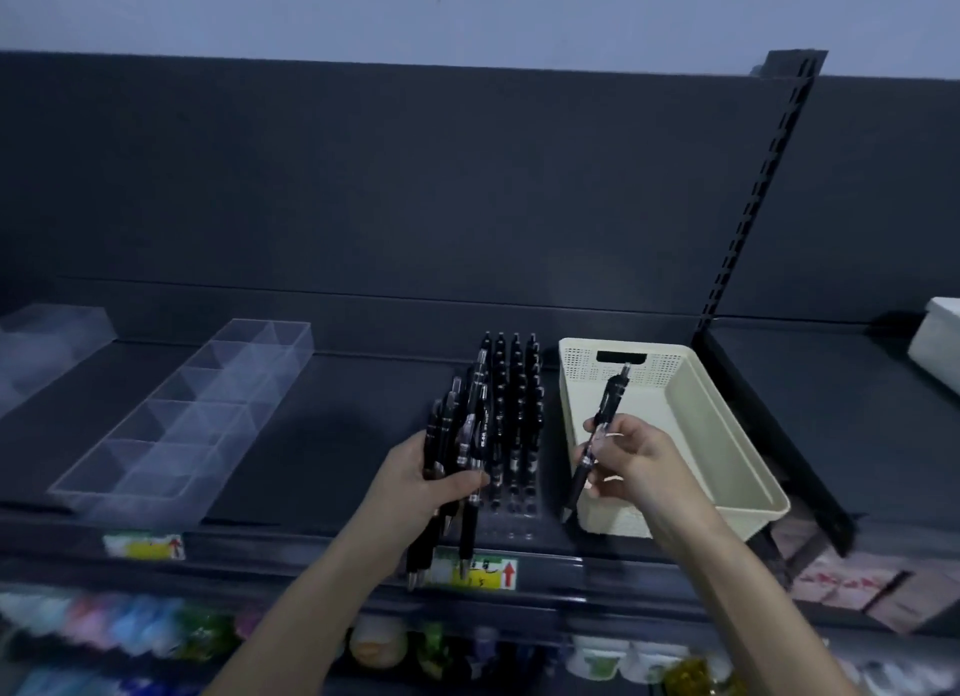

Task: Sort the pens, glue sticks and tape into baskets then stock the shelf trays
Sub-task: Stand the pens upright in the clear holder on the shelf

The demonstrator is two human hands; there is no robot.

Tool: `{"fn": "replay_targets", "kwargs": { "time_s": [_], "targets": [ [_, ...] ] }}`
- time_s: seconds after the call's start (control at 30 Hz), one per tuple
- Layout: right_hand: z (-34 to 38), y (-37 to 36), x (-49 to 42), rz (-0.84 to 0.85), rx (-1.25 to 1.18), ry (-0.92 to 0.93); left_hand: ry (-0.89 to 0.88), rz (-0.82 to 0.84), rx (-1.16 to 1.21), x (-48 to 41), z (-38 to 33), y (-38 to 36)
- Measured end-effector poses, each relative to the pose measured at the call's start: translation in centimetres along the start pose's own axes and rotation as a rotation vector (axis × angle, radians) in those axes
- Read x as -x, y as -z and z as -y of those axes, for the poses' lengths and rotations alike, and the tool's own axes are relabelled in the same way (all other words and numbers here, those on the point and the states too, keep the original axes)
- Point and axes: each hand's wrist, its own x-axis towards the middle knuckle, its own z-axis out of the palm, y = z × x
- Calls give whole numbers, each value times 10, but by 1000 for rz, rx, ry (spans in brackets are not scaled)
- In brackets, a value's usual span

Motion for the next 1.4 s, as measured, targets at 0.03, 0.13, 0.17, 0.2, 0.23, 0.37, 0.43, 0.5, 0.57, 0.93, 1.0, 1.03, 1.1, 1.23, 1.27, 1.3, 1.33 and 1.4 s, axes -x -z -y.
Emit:
{"fn": "replay_targets", "kwargs": {
  "time_s": [0.03, 0.13, 0.17, 0.2, 0.23, 0.37, 0.43, 0.5, 0.57, 0.93, 1.0, 1.03, 1.1, 1.23, 1.27, 1.3, 1.33, 1.4],
  "targets": [
    [-2, -7, -2, -31, 12, 22, -2, 10, -14, -1, 2, 9],
    [-14, -26, -9, -160, 129, 83, 11, 44, -28, -3, 10, 27],
    [-19, -32, -10, -204, 175, 100, 18, 53, -28, -4, 13, 31],
    [-24, -36, -12, -240, 212, 113, 26, 62, -32, -4, 16, 34],
    [-28, -40, -12, -267, 246, 124, 32, 67, -37, -4, 18, 37],
    [-40, -52, -15, -315, 413, 165, 56, 75, -29, -3, 25, 42],
    [-42, -57, -18, -302, 505, 176, 54, 76, -28, -2, 27, 41],
    [-46, -62, -20, -275, 593, 173, 49, 70, -30, -1, 29, 40],
    [-52, -66, -21, -255, 699, 171, 44, 64, -36, -1, 29, 39],
    [-64, -66, -22, -239, 875, 182, 49, 56, 26, -4, 31, 37],
    [-65, -66, -23, -256, 876, 178, 47, 59, 33, -4, 31, 36],
    [-65, -66, -23, -262, 876, 178, 43, 61, 35, -4, 31, 35],
    [-65, -66, -23, -271, 875, 177, 36, 67, 40, -6, 32, 34],
    [-64, -66, -22, -262, 879, 174, 38, 82, 44, -7, 33, 32],
    [-63, -66, -21, -252, 878, 173, 41, 87, 44, -7, 33, 31],
    [-64, -66, -20, -242, 872, 171, 43, 93, 44, -7, 32, 31],
    [-64, -65, -19, -236, 863, 169, 42, 99, 44, -7, 32, 31],
    [-60, -63, -14, -237, 826, 183, 40, 114, 41, -6, 30, 32]
  ]
}}
